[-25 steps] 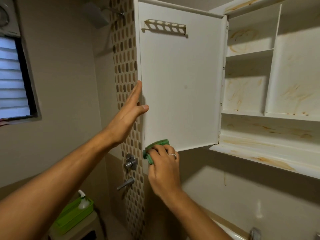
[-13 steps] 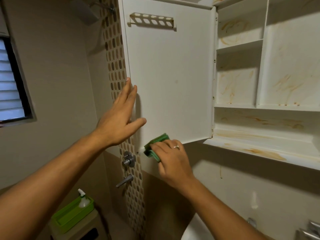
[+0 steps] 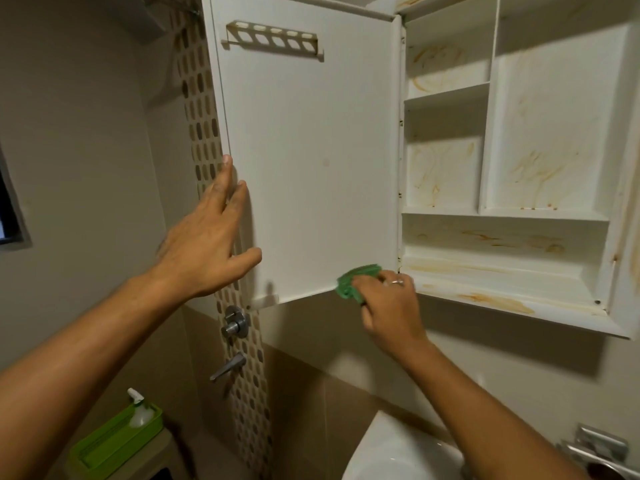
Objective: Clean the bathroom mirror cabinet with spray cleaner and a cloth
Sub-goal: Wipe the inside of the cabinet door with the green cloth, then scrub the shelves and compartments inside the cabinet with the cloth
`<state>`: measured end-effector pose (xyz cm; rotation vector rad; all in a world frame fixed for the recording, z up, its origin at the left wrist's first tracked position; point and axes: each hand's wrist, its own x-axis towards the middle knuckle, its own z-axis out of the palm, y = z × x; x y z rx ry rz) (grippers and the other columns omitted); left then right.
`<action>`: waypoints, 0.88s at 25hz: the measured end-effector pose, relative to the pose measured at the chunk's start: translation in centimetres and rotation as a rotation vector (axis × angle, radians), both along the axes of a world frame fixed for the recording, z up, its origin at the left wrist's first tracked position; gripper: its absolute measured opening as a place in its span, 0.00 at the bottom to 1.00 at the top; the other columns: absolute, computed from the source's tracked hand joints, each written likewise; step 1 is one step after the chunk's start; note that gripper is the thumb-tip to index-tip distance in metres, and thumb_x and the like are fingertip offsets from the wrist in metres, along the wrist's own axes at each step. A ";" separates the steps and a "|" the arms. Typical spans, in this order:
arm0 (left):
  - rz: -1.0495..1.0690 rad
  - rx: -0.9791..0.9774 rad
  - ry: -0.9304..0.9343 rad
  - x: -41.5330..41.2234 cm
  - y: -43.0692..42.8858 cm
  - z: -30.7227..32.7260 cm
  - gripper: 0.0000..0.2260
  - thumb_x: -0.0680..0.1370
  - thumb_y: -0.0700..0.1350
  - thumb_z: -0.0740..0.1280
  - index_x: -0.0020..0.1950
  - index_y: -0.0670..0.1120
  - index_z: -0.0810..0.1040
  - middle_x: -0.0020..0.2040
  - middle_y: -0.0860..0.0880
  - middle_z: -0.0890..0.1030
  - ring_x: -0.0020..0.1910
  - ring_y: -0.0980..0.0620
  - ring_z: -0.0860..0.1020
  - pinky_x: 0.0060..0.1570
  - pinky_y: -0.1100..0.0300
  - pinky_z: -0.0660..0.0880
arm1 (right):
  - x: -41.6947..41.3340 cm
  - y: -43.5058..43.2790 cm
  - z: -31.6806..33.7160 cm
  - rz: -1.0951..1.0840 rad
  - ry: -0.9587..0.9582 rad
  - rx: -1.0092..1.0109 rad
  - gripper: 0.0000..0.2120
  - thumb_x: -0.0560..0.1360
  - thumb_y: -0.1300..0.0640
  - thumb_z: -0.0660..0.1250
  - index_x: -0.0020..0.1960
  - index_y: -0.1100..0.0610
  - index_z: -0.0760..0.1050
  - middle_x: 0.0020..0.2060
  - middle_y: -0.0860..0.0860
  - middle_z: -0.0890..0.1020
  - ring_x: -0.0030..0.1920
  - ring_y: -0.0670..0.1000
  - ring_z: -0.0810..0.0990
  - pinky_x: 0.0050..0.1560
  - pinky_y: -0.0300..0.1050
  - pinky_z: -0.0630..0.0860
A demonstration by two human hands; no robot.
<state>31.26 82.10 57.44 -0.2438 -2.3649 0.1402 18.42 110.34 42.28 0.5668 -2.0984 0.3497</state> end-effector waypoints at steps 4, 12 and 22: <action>-0.015 -0.010 -0.008 -0.1 0.4 0.0 0.48 0.73 0.67 0.56 0.84 0.45 0.39 0.79 0.51 0.23 0.82 0.44 0.45 0.53 0.53 0.80 | -1.5 2.7 1.6 -0.236 -0.181 -0.090 0.15 0.72 0.61 0.64 0.54 0.49 0.82 0.45 0.49 0.84 0.48 0.53 0.73 0.49 0.50 0.66; 0.009 0.029 -0.023 -0.5 1.3 -0.5 0.48 0.76 0.65 0.63 0.84 0.44 0.41 0.78 0.47 0.23 0.81 0.43 0.39 0.64 0.48 0.75 | 4.1 -3.9 3.2 0.297 -0.472 -0.228 0.14 0.78 0.60 0.61 0.56 0.50 0.82 0.47 0.50 0.83 0.52 0.52 0.77 0.50 0.47 0.74; -0.034 -0.002 0.286 0.1 7.1 1.8 0.33 0.80 0.61 0.58 0.81 0.45 0.64 0.82 0.39 0.57 0.83 0.41 0.51 0.80 0.42 0.55 | 7.1 2.6 14.4 0.935 -0.941 -1.313 0.10 0.84 0.58 0.63 0.64 0.56 0.77 0.54 0.55 0.86 0.55 0.56 0.85 0.58 0.62 0.80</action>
